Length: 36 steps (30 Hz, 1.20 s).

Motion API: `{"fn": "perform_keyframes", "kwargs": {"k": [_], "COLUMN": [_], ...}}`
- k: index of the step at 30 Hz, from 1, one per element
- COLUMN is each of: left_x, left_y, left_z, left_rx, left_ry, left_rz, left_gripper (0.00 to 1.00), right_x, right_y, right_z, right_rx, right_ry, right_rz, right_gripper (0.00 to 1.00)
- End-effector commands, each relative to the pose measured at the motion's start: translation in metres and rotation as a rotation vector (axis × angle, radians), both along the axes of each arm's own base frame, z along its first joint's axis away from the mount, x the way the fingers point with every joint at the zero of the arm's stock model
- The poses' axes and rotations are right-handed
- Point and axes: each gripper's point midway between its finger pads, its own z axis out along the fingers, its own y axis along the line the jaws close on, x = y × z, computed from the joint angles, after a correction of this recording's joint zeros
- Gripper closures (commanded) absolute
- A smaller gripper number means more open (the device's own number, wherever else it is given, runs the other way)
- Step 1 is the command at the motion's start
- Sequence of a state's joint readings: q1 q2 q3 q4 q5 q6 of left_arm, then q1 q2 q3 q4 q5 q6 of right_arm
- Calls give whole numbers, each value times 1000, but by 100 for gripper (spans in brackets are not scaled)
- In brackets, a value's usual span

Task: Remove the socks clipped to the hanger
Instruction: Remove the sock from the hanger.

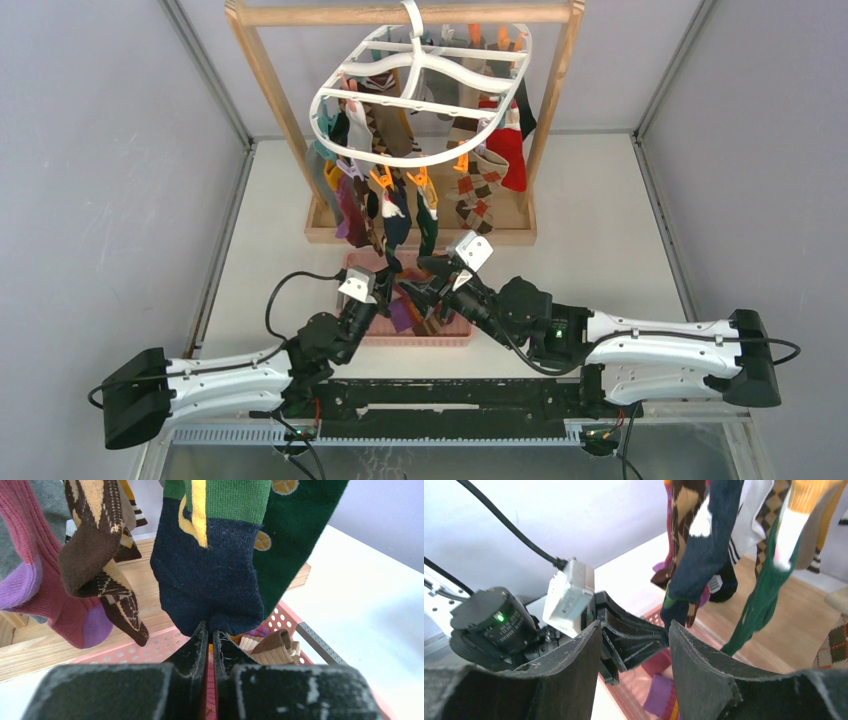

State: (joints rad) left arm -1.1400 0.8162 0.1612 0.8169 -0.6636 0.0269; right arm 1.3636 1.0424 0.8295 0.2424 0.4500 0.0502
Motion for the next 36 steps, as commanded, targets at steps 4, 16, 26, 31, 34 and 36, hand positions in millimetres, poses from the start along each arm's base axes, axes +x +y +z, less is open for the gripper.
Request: {"fn": "perform_keyframes", "kwargs": {"k": [4, 16, 26, 31, 34, 36], "left_x": [4, 2, 0, -5, -7, -7], "left_y": [5, 10, 20, 29, 33, 35], "left_z": [31, 33, 39, 45, 47, 46], "left_rx": [-62, -61, -77, -105, -109, -106], "left_ry": [-41, -44, -43, -46, -50, -50], "left_rz": [31, 37, 49, 46, 49, 52], "left_gripper": [92, 92, 92, 92, 92, 92], "right_x": [2, 31, 76, 87, 92, 93], "right_y": [6, 36, 52, 58, 59, 59], "right_z": [71, 142, 143, 142, 143, 144], "right_rx": [83, 125, 105, 105, 104, 102], "right_ry": [-152, -244, -220, -208, -208, -210], "right_rz": [-63, -129, -222, -240, -263, -275], "right_gripper": [39, 36, 35, 36, 35, 36]}}
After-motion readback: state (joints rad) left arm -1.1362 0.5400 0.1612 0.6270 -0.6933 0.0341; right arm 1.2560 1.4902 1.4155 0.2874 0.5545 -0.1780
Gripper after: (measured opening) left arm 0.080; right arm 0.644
